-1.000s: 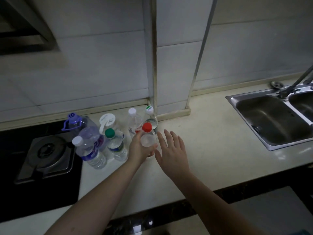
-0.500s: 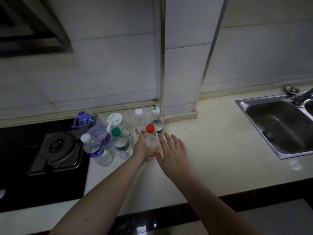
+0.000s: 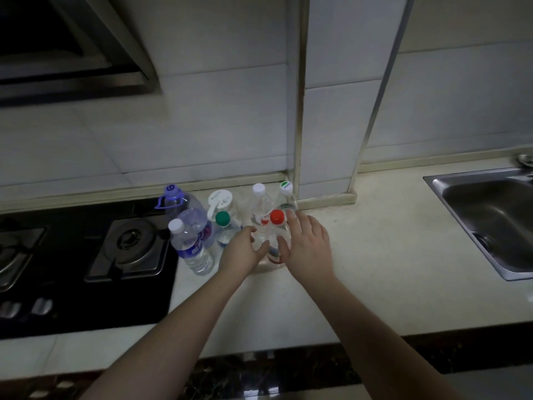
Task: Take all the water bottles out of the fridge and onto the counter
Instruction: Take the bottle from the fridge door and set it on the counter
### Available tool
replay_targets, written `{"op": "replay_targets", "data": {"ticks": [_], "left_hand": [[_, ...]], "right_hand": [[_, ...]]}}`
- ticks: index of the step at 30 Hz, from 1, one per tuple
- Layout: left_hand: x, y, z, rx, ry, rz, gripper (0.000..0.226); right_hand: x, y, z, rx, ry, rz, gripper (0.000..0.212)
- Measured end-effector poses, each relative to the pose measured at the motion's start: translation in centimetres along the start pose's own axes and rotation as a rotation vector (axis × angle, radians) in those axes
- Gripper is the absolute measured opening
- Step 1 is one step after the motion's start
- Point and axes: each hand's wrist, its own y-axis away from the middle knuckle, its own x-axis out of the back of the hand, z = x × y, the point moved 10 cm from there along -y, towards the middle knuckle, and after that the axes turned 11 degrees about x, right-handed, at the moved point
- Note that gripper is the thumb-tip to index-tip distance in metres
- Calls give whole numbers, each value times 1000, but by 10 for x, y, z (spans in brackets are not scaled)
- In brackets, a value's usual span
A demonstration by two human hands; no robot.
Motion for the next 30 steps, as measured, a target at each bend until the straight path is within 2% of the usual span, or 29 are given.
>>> {"op": "replay_targets", "data": {"ticks": [6, 11, 13, 16, 22, 30], "left_hand": [[63, 25, 12, -223, -36, 249, 45], [127, 58, 11, -378, -133, 610, 55], [143, 70, 2, -410, -215, 703, 60], [159, 76, -25, -396, -299, 710, 67], [203, 98, -95, -301, -297, 725, 71], [306, 157, -220, -102, -364, 815, 73]], "right_hand": [[17, -11, -24, 22, 0, 58, 57], [29, -16, -59, 67, -14, 97, 58], [39, -18, -76, 74, -29, 149, 58], [47, -20, -109, 116, -35, 202, 58], [49, -21, -192, 227, -73, 217, 57], [51, -12, -346, 403, -143, 179, 58]]}}
